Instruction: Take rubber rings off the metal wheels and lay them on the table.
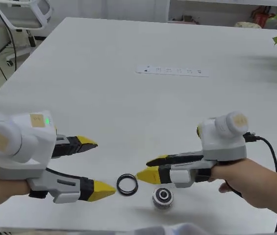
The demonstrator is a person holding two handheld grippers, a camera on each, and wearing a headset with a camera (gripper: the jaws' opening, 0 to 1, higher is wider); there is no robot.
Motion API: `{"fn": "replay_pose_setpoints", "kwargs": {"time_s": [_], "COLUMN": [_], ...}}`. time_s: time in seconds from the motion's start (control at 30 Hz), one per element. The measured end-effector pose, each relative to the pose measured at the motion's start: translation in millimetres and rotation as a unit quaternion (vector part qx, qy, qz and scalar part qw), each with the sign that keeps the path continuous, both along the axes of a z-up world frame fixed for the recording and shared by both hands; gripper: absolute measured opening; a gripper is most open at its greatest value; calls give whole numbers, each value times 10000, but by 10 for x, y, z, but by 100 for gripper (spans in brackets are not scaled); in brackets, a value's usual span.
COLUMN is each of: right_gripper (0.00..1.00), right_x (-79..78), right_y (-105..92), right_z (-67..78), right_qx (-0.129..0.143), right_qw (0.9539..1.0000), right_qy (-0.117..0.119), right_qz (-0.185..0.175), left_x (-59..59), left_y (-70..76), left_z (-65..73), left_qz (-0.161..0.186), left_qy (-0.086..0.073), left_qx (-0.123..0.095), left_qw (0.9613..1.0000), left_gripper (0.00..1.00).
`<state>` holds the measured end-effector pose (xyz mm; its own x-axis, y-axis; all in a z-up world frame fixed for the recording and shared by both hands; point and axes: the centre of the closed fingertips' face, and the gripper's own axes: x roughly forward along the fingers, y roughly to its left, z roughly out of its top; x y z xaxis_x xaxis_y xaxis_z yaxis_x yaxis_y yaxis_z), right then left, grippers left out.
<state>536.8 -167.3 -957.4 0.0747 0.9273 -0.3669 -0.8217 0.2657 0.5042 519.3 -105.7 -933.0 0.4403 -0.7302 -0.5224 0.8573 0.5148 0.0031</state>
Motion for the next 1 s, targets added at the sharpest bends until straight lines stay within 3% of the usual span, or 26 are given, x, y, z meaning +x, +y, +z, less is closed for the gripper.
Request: {"fn": "replay_pose_setpoints", "kwargs": {"time_s": [0.27, 0.5, 0.63, 1.0], "right_gripper": [55, 67, 72, 85], "right_x": [-15, 59, 44, -19], "right_y": [-164, -380, -505, -848], "right_z": [248, 348, 430, 498], "right_qx": [120, 128, 49, -184], "right_qw": [9985, 9952, 9911, 9827], "right_qy": [-518, -920, -1285, -1770], "right_qz": [-154, -291, -353, -505], "left_x": [17, 2, -6, -19], "left_y": [-31, -67, -64, -50], "left_z": [135, 235, 272, 310], "left_qz": [31, 23, 21, 111], "left_qy": [-63, -123, -186, -211], "left_qx": [-116, -185, -168, -206], "left_qw": [9999, 9997, 9997, 9995], "left_gripper": [71, 75, 77, 81]}}
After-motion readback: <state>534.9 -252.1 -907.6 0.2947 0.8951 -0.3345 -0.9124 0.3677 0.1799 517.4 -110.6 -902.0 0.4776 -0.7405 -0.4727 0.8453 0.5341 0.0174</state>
